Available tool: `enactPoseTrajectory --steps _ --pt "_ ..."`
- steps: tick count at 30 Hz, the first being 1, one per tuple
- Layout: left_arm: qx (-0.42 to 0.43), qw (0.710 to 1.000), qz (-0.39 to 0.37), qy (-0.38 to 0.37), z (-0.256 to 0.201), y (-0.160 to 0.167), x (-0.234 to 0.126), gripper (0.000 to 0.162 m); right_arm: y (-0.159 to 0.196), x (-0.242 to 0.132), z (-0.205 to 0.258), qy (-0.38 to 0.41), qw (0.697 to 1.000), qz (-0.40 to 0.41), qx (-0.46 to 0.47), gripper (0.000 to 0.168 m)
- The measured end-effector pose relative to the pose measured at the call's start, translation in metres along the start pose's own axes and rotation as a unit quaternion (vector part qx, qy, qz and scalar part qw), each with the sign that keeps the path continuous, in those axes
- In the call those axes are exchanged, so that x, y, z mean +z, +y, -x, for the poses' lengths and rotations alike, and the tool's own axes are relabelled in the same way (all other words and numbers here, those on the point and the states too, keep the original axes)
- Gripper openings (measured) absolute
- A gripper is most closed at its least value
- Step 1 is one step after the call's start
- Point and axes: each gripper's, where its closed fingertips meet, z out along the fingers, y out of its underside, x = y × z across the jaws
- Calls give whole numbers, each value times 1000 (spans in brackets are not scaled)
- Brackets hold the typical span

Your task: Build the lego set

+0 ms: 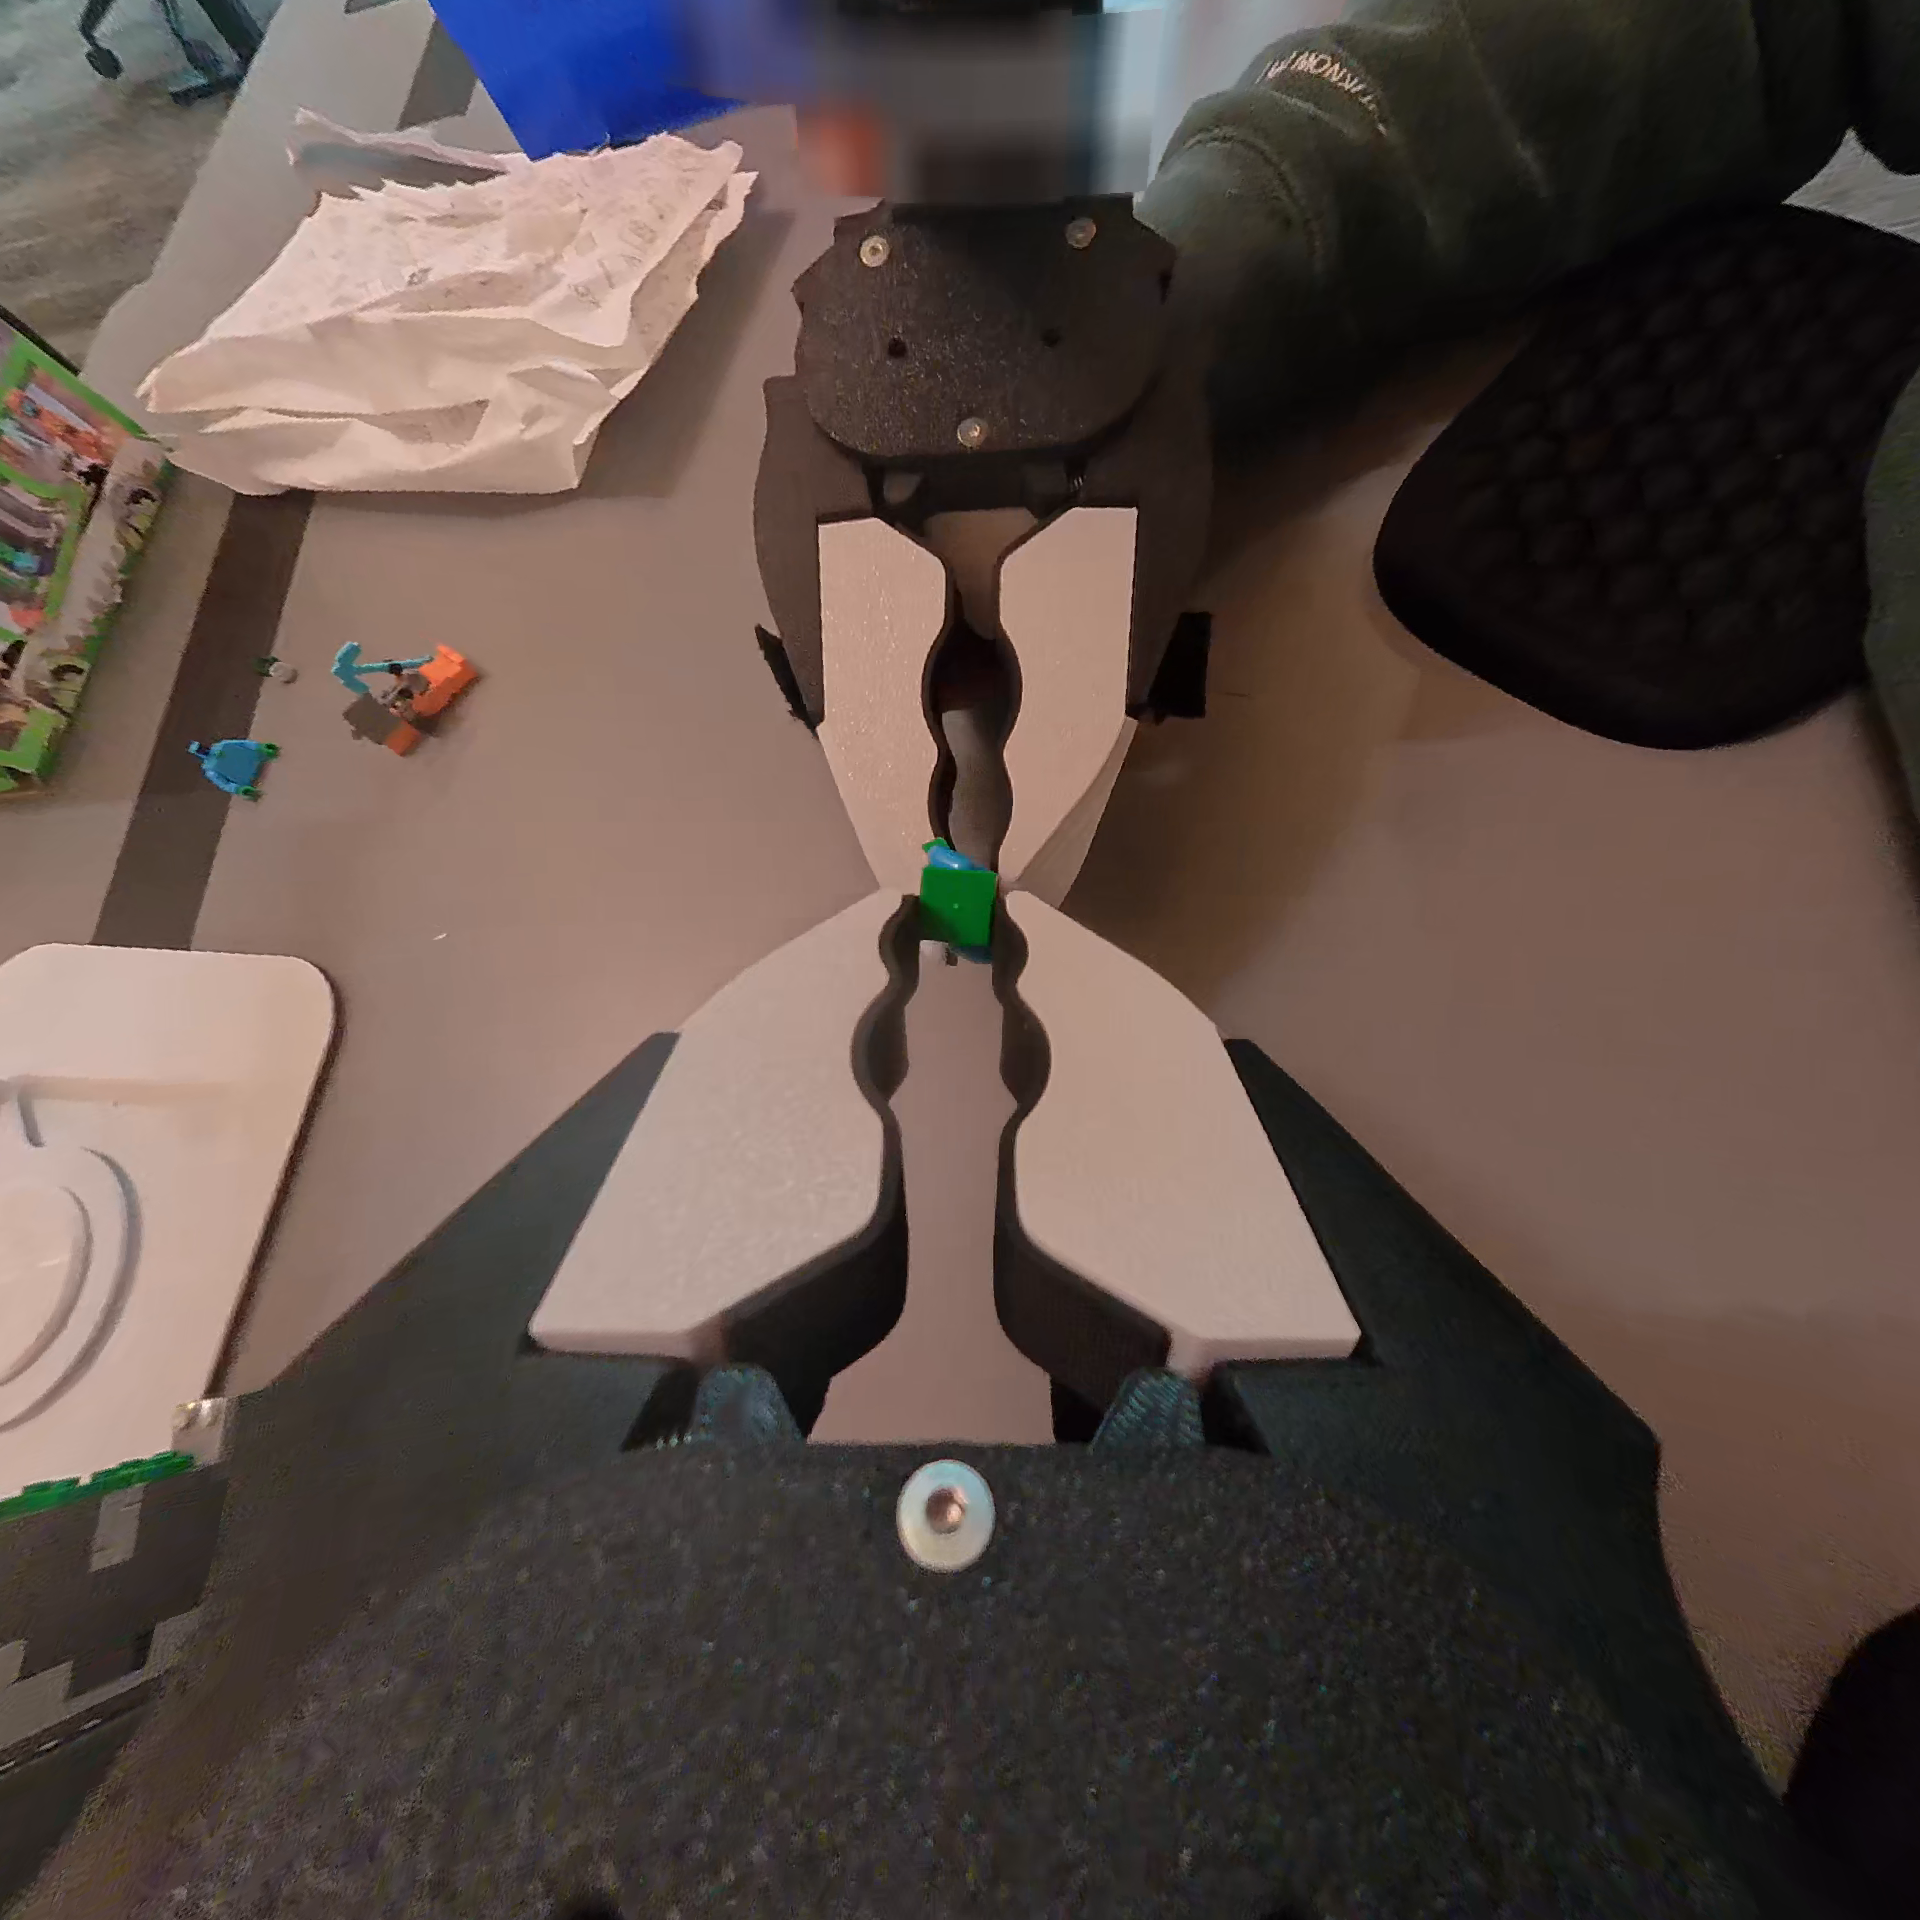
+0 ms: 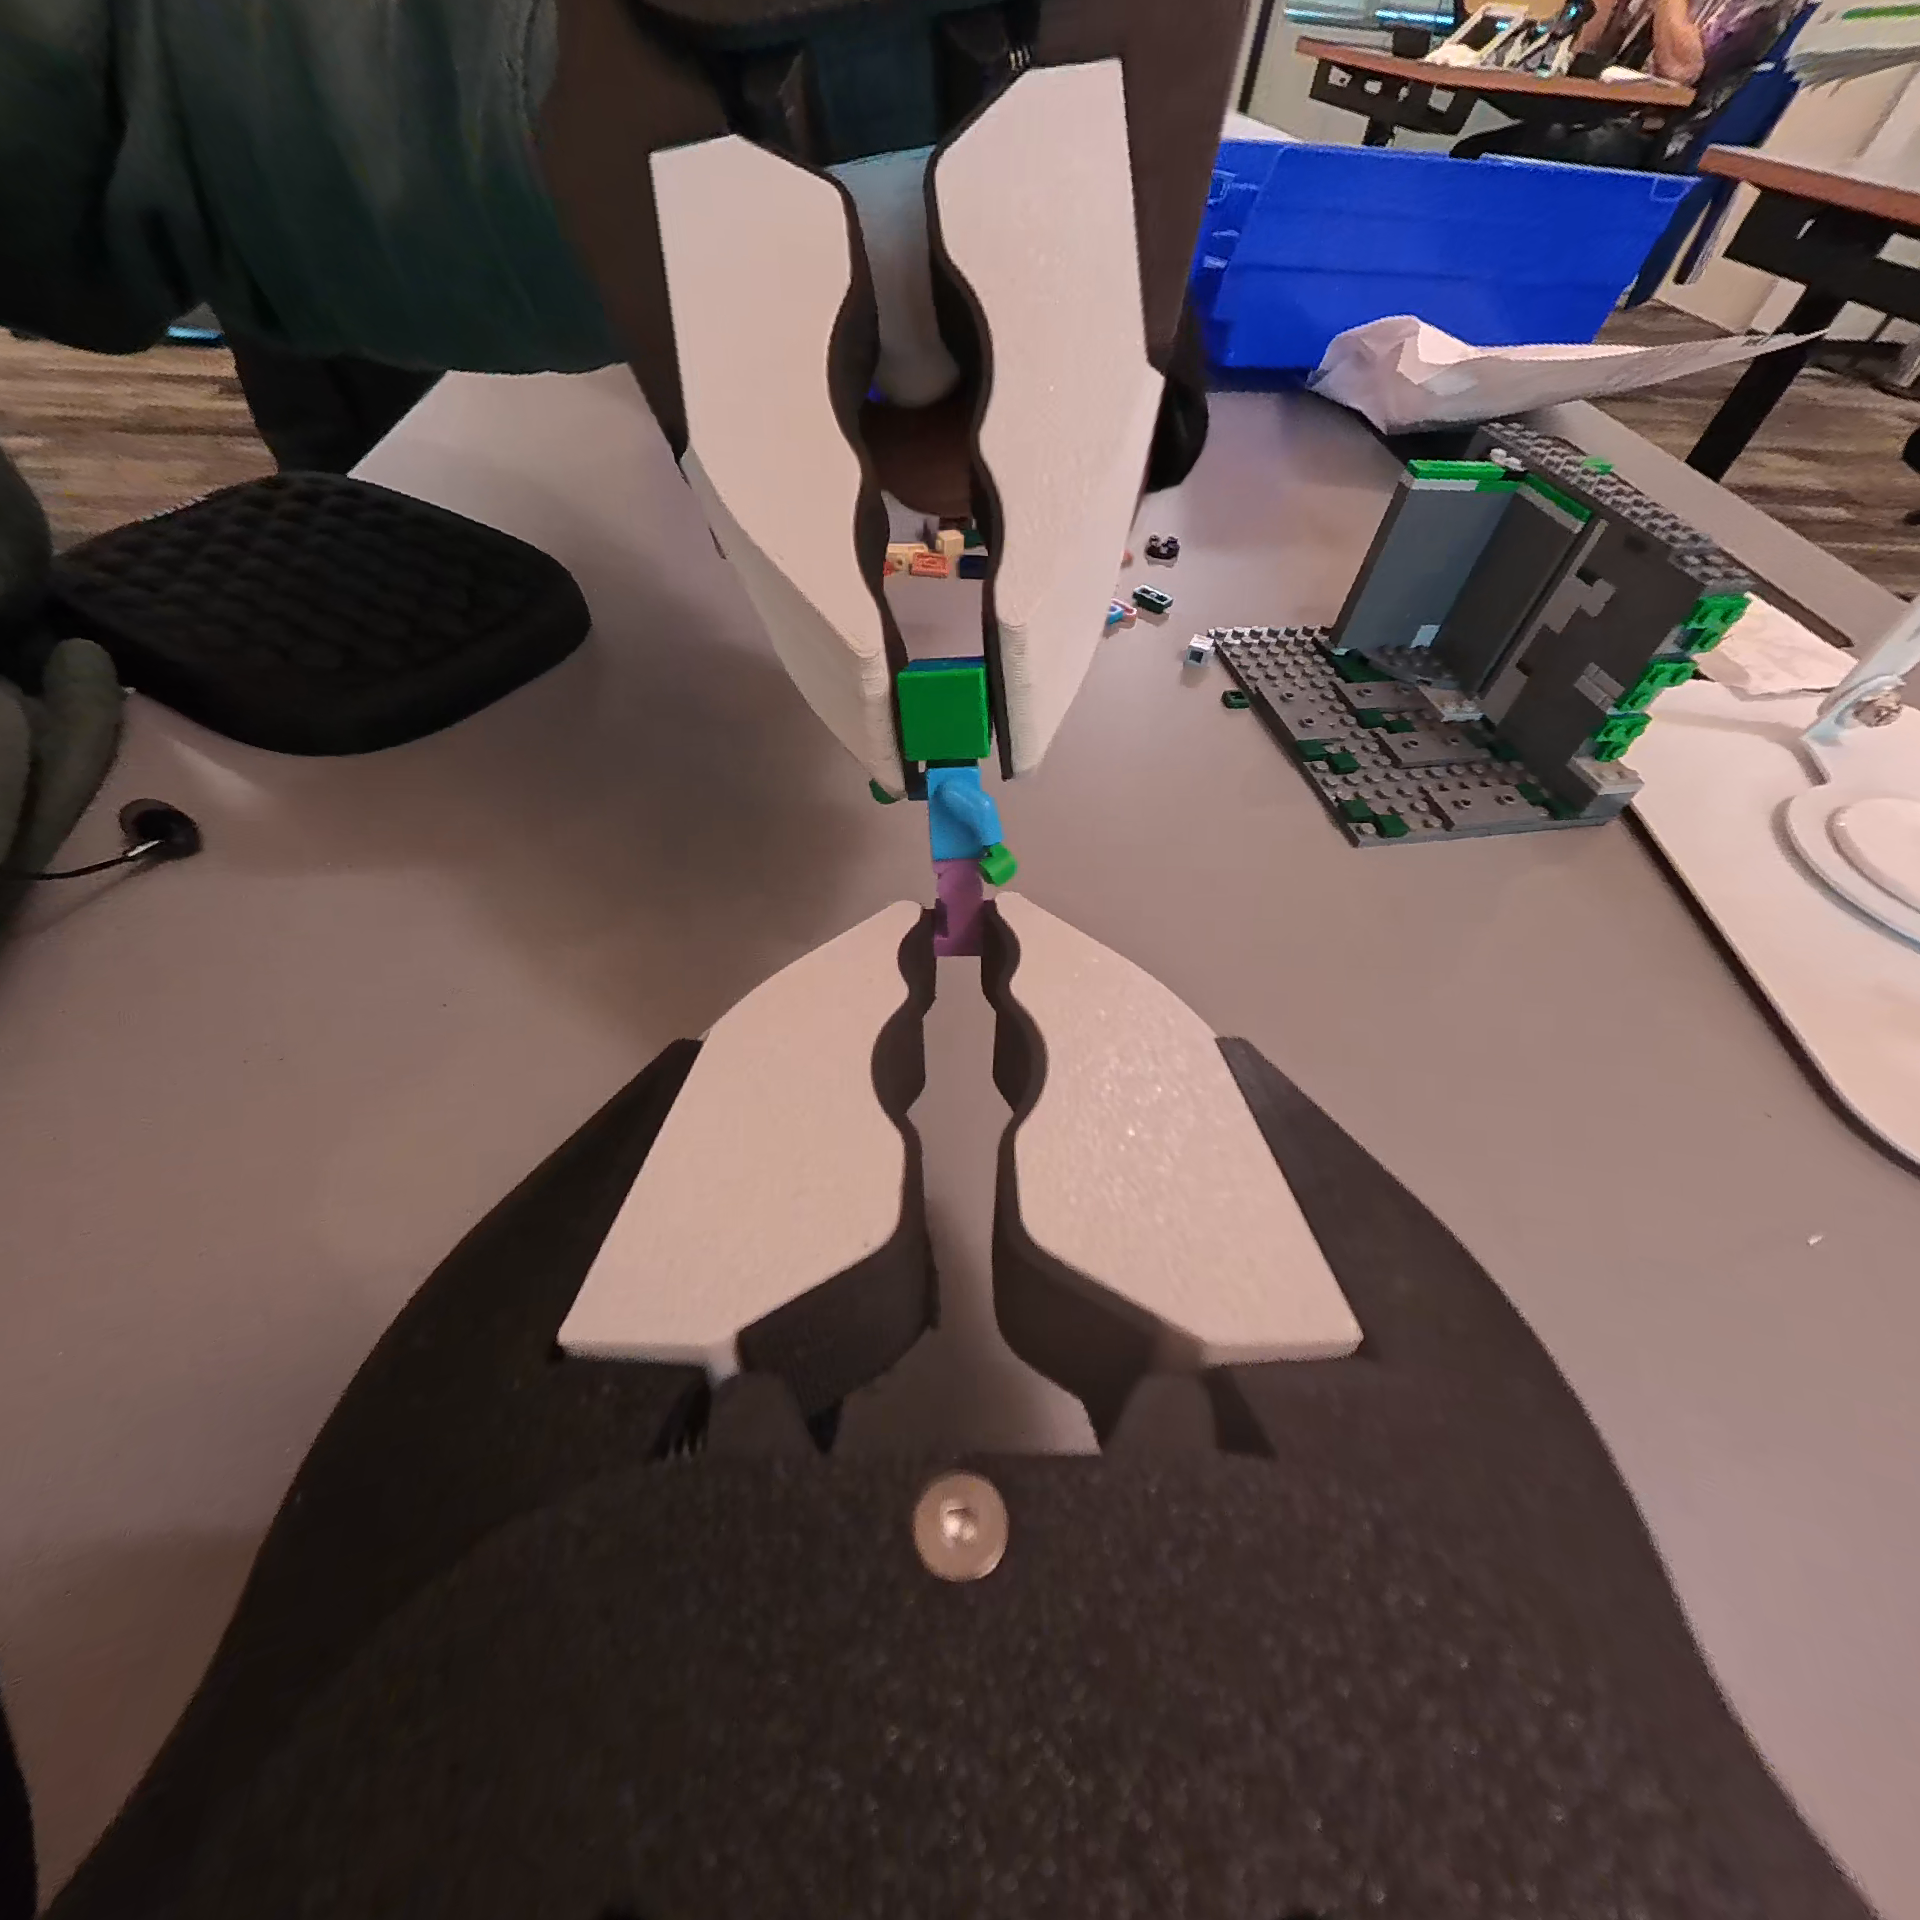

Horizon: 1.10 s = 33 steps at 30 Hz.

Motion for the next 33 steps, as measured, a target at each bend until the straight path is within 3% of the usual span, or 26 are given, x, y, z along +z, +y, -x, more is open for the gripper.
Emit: enactPoseTrajectory --steps 6,7,10,18,33 --pt "10 1000 11 -7 1 2 1 13 2 1 -2 3 1000 5 8 8" --pt "11 1000 18 -11 3 5 2 13 4 0 -3 3 1000 12 10 14" --pt "-3 998 69 -10 13 23 6 13 21 -3 -12 10 998 55 13 26" --pt "-30 987 158 13 35 64 21 13 41 -12 -20 15 994 106 27 27" --pt "-49 984 165 38 31 73 29 18 42 -12 -19 8 993 113 32 25"
